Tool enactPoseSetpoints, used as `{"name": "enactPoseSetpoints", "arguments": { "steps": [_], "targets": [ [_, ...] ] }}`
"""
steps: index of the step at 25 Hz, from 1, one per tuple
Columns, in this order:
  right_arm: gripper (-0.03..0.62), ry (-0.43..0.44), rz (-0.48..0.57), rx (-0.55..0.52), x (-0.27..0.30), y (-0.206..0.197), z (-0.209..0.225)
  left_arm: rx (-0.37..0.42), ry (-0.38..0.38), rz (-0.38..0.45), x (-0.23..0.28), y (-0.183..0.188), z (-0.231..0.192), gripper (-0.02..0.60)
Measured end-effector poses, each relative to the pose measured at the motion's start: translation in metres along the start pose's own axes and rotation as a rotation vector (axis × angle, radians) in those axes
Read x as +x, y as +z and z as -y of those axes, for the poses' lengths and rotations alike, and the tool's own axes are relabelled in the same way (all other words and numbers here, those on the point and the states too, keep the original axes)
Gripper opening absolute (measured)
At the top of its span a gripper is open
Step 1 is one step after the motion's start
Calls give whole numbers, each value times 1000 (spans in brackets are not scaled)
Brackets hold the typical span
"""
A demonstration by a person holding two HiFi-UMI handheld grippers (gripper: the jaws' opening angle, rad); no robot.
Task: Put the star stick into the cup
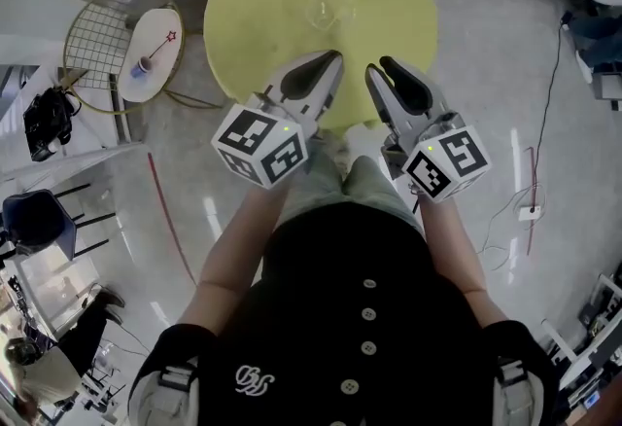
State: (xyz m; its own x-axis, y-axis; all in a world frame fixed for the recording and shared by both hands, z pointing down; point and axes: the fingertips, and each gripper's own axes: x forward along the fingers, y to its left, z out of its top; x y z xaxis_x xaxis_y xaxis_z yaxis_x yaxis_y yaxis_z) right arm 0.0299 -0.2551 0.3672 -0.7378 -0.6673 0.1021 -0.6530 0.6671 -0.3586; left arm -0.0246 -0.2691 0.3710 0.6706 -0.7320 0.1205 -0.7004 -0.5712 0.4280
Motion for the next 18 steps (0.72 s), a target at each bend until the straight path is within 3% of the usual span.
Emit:
{"name": "enactPoseSetpoints", "arguments": {
  "steps": [8,18],
  "targets": [
    [14,24,12,-35,-18,6,-12,24,8,42,-15,0,19,17],
    [3,30,12,-40,-38,-2,-24,37,13,66,-28,-7,40,17]
  ]
}}
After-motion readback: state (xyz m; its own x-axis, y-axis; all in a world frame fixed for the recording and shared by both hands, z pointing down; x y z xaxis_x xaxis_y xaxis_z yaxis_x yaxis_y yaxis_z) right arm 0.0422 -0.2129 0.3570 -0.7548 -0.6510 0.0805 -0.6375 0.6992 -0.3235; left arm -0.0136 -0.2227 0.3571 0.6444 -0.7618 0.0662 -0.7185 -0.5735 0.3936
